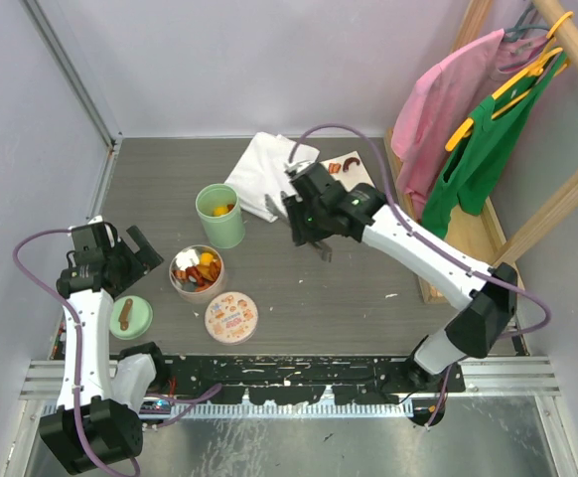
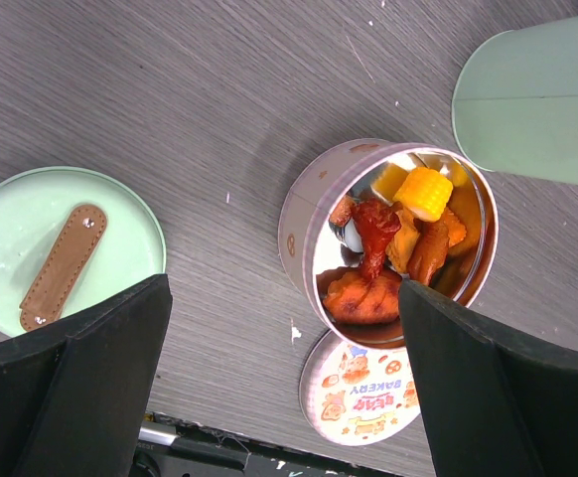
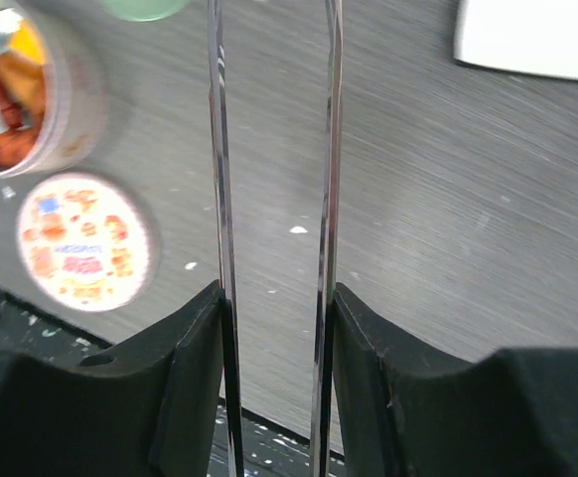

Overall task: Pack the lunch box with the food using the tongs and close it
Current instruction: Pick up the fake food from the plate.

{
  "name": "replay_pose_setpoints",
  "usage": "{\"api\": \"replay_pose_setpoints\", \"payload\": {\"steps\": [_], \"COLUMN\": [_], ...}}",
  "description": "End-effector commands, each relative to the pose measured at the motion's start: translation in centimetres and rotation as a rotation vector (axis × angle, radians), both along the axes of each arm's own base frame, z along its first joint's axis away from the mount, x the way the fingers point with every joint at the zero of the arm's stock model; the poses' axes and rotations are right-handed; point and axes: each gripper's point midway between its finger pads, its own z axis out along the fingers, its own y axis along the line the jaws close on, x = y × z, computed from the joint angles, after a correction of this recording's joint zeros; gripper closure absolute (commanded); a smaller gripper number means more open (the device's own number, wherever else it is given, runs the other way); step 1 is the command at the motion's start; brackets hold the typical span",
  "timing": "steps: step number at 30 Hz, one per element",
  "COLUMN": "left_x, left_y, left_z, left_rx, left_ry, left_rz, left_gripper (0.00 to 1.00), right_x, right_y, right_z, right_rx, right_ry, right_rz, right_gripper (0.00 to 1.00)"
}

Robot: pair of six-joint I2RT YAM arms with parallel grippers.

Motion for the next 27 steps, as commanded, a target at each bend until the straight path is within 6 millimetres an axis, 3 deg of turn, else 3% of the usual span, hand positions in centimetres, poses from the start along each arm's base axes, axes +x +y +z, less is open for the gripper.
{"api": "replay_pose_setpoints", "payload": {"steps": [1, 7, 13, 17, 22, 27], "left_x": [0.9, 0.9, 0.9, 0.9, 0.9, 0.9], "left_y": [0.0, 0.0, 0.0, 0.0, 0.0, 0.1], "left_z": [1.3, 1.3, 1.4, 1.5, 1.4, 1.4], "left_rx": [0.011, 0.010, 0.012, 0.012, 0.013, 0.015], "left_ry": [-0.056, -0.056, -0.061, -0.065, -0.064, -0.063], "left_rz": [-0.014, -0.016, -0.014, -0.015, -0.017, -0.015], "left_gripper": [0.02, 0.02, 0.02, 0.02, 0.02, 0.02], "right_x": [2.0, 4.3, 8.0, 10.1, 12.4, 15.5], "right_y": [-4.0, -9.4, -14.0, -16.8, -18.8, -18.5], "right_z": [1.2, -0.2, -0.2, -1.3, -3.4, -4.1], "right_rx": [0.041, -0.041, -0.149, -0.217, -0.275, -0.271], "right_ry": [-0.048, -0.042, -0.074, -0.056, -0.002, 0.006], "right_rz": [-0.125, -0.238, -0.353, -0.420, -0.457, -0.445], "right_gripper": [0.52, 0.52, 0.52, 0.52, 0.51, 0.51]}}
